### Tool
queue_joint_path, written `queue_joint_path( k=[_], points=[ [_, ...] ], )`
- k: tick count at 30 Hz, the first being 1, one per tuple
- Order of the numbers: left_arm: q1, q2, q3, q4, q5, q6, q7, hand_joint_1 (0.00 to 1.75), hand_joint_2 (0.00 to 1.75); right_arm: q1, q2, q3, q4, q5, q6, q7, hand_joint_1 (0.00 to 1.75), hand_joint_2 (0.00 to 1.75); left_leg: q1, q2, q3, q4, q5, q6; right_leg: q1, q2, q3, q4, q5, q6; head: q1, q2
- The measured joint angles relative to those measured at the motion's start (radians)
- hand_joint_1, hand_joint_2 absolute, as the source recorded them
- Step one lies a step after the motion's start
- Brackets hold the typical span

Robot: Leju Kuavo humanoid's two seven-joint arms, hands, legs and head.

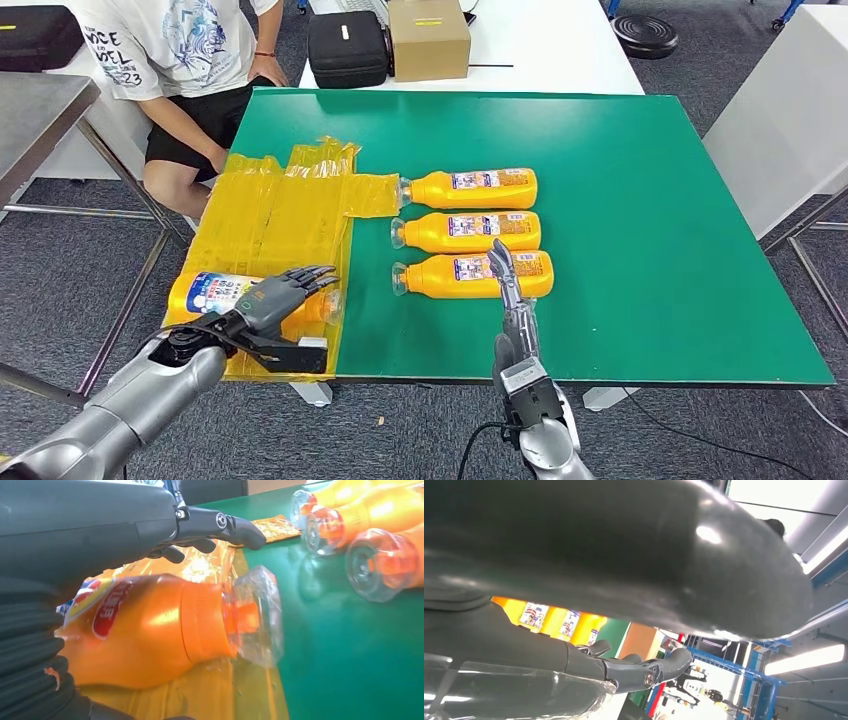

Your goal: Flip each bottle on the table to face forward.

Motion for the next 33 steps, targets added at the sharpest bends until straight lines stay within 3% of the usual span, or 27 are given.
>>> queue_joint_path(
  k=[9,16,33],
  points=[
    [0.034,0.012,0.0,-0.067,0.005,0.024,-0.023,0.0,1.75,0.003,0.008,-0.005,0.0,0.009,0.018,0.0,0.0,0.0,0.0,0.0,0.0,0.0,0.0,0.0,0.0,0.0,0.0,0.0,0.0,0.0,0.0,0.0],
    [0.03,0.016,-0.004,-0.084,0.005,-0.038,-0.023,0.0,1.75,0.002,0.02,-0.025,0.0,0.019,0.028,0.0,0.0,0.0,0.0,0.0,0.0,0.0,0.0,0.0,0.0,0.0,0.0,0.0,0.0,0.0,0.0,0.0],
    [0.022,0.021,0.0,-0.119,0.018,-0.012,-0.022,0.0,1.75,0.003,0.034,-0.048,0.0,0.034,0.035,0.0,0.0,0.0,0.0,0.0,0.0,0.0,0.0,0.0,0.0,0.0,0.0,0.0,0.0,0.0,0.0,0.0]
  ],
)
